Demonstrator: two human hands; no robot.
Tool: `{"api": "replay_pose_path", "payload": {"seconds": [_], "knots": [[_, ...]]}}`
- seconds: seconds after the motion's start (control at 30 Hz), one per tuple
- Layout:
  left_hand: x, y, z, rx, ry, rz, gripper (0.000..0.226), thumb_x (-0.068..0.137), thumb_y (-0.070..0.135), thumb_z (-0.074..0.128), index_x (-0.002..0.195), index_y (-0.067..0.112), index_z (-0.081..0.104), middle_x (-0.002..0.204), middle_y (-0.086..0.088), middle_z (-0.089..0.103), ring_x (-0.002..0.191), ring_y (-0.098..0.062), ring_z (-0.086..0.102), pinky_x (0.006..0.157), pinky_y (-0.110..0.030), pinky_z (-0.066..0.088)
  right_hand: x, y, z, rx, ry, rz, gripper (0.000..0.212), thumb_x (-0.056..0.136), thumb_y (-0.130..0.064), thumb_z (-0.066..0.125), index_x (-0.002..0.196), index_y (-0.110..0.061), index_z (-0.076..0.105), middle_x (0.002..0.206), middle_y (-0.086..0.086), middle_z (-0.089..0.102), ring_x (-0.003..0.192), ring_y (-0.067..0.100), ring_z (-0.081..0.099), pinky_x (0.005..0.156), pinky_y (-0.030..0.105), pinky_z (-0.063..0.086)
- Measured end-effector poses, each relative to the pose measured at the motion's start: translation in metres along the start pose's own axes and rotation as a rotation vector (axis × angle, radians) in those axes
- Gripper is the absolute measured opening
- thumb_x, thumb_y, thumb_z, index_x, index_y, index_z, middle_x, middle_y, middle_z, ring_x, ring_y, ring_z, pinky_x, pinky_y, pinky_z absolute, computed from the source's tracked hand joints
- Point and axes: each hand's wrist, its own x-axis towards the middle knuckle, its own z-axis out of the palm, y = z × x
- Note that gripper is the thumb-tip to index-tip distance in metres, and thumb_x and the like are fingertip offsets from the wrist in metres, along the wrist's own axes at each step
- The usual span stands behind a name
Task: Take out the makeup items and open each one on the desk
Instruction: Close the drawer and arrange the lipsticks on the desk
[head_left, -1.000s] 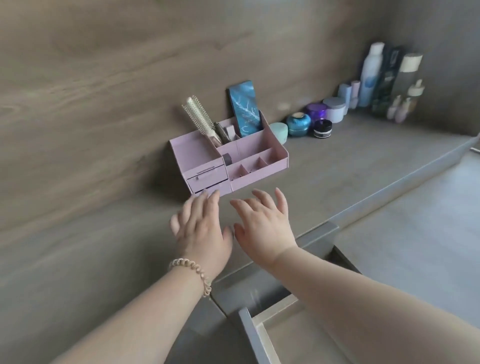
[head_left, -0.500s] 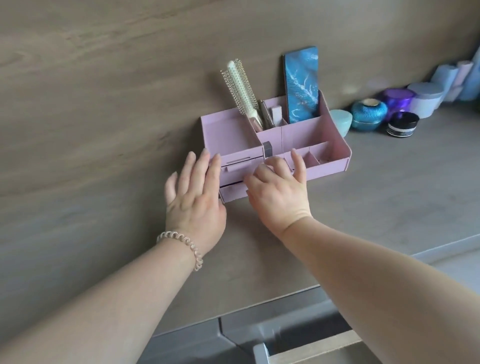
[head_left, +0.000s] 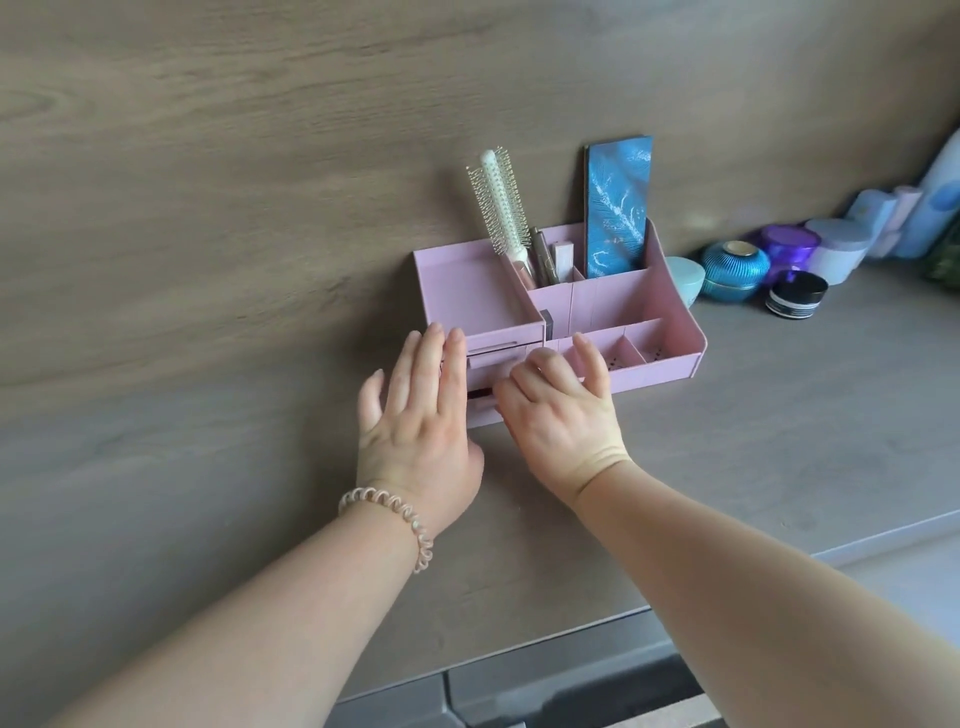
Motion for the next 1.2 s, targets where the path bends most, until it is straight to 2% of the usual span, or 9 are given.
{"api": "replay_pose_path", "payload": {"seconds": [0.1,0.23,0.37,0.43,0.57,0.77,0.87,1.07,1.2], "knots": [[0.001,-0.005,-0.006,-0.009,-0.052,0.033,0.094,0.057,0.027,0.063,0.144,0.01,0.03,0.15,-0.008,0.034,0.138,-0.024,0.033,0.104,-0.041,0.023,-0.005,-0.005,-0.007,-0.009,-0.086,0.039,0.015,0.07,-0.006,0.061,0.071,-0.02,0.061,0.067,-0.007,0.059,0.099,0.018,0.053,0.105,0.045,0.027],[0.001,-0.01,-0.012,-0.043,-0.113,0.055,0.1,0.054,0.035,0.062,0.145,0.012,0.027,0.151,-0.006,0.031,0.139,-0.023,0.031,0.105,-0.038,0.02,-0.012,-0.009,-0.019,-0.019,-0.16,0.118,0.016,0.07,-0.011,0.067,0.08,-0.023,0.065,0.068,-0.008,0.061,0.095,0.02,0.056,0.106,0.044,0.021],[0.0,-0.016,-0.019,-0.069,-0.154,0.086,0.1,0.056,0.039,0.062,0.146,0.015,0.024,0.153,-0.003,0.029,0.141,-0.022,0.027,0.107,-0.042,0.022,-0.022,-0.01,-0.034,0.013,-0.211,0.148,0.037,0.069,-0.01,0.064,0.1,-0.03,0.067,0.073,-0.01,0.061,0.088,0.02,0.049,0.094,0.042,0.029],[0.001,-0.021,-0.023,-0.069,-0.157,0.109,0.094,0.062,0.046,0.057,0.146,0.016,0.027,0.152,-0.003,0.032,0.14,-0.023,0.028,0.106,-0.044,0.025,-0.028,-0.01,-0.041,0.039,-0.225,0.142,0.038,0.066,-0.011,0.065,0.097,-0.032,0.068,0.075,-0.011,0.063,0.089,0.019,0.043,0.09,0.041,0.029],[0.003,-0.025,-0.025,-0.052,-0.128,0.119,0.073,0.081,0.05,0.038,0.144,0.014,0.031,0.15,-0.004,0.037,0.138,-0.025,0.034,0.105,-0.045,0.03,-0.034,-0.009,-0.054,0.071,-0.254,0.163,0.04,0.065,-0.01,0.068,0.097,-0.033,0.069,0.078,-0.012,0.065,0.092,0.019,0.042,0.096,0.044,0.028],[0.0,-0.013,-0.017,-0.081,-0.076,0.07,0.066,0.082,0.024,0.057,0.142,0.013,0.034,0.149,-0.006,0.038,0.133,-0.024,0.041,0.099,-0.042,0.033,-0.02,-0.005,-0.056,0.089,-0.372,0.101,0.037,0.053,-0.01,0.08,0.083,-0.027,0.067,0.075,-0.011,0.062,0.092,0.02,0.044,0.104,0.048,0.019],[0.001,-0.013,-0.017,-0.087,-0.064,0.049,0.062,0.08,0.012,0.045,0.142,0.013,0.035,0.147,-0.006,0.04,0.13,-0.024,0.043,0.096,-0.04,0.034,-0.015,-0.003,-0.054,0.096,-0.339,0.051,0.035,0.056,-0.005,0.077,0.083,-0.023,0.067,0.069,-0.009,0.059,0.09,0.019,0.044,0.103,0.048,0.021],[0.002,-0.013,-0.016,-0.09,-0.037,0.041,0.062,0.08,0.012,0.027,0.14,0.013,0.038,0.146,-0.006,0.042,0.127,-0.024,0.047,0.091,-0.036,0.026,-0.031,0.0,-0.062,0.106,-0.333,0.018,0.037,0.061,-0.003,0.071,0.092,-0.023,0.067,0.075,-0.01,0.06,0.092,0.018,0.044,0.105,0.048,0.022],[0.003,-0.012,-0.013,-0.087,-0.032,0.041,0.061,0.08,0.011,0.05,0.14,0.013,0.038,0.146,-0.005,0.043,0.126,-0.023,0.047,0.091,-0.036,0.026,-0.042,-0.001,-0.069,0.096,-0.306,0.015,0.037,0.067,-0.007,0.07,0.1,-0.022,0.067,0.078,-0.011,0.061,0.095,0.017,0.044,0.103,0.047,0.025]]}}
